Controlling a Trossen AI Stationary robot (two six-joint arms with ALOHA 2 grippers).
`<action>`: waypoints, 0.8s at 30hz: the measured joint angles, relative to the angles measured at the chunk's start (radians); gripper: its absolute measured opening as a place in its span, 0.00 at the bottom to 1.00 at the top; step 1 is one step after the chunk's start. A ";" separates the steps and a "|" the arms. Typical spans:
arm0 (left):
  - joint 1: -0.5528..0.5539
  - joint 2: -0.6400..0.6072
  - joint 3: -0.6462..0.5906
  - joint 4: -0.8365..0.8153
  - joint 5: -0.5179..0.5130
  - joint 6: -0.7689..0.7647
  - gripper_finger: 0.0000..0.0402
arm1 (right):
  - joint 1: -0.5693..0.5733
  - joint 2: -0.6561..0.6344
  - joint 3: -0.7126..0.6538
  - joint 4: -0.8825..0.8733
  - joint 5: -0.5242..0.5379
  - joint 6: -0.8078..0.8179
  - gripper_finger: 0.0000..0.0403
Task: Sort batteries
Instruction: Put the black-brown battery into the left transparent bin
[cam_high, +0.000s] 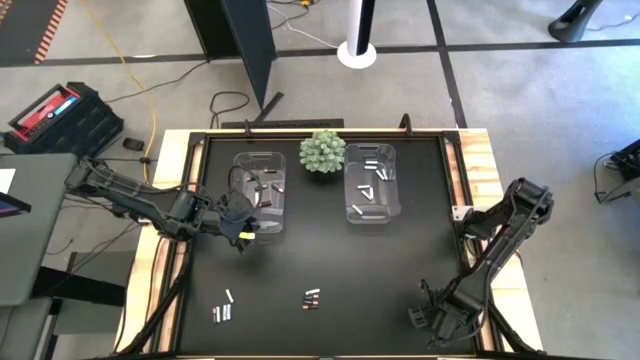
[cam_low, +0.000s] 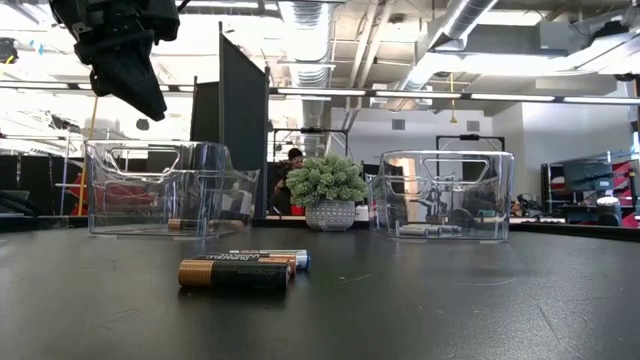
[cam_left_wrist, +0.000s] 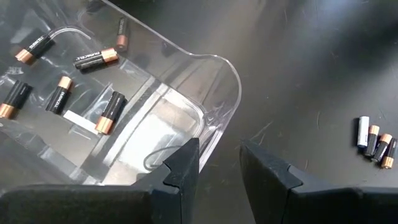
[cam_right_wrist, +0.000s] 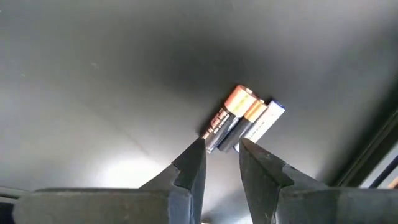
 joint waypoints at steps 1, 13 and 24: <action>0.000 0.000 0.000 0.000 0.000 0.000 0.28 | 0.000 0.000 -0.006 0.005 0.000 0.000 0.28; 0.000 0.000 0.000 0.000 -0.001 0.000 0.28 | -0.016 0.036 -0.018 0.020 0.011 0.011 0.28; 0.000 0.000 0.000 0.005 -0.002 0.002 0.28 | -0.025 0.092 -0.012 0.133 0.058 -0.001 0.28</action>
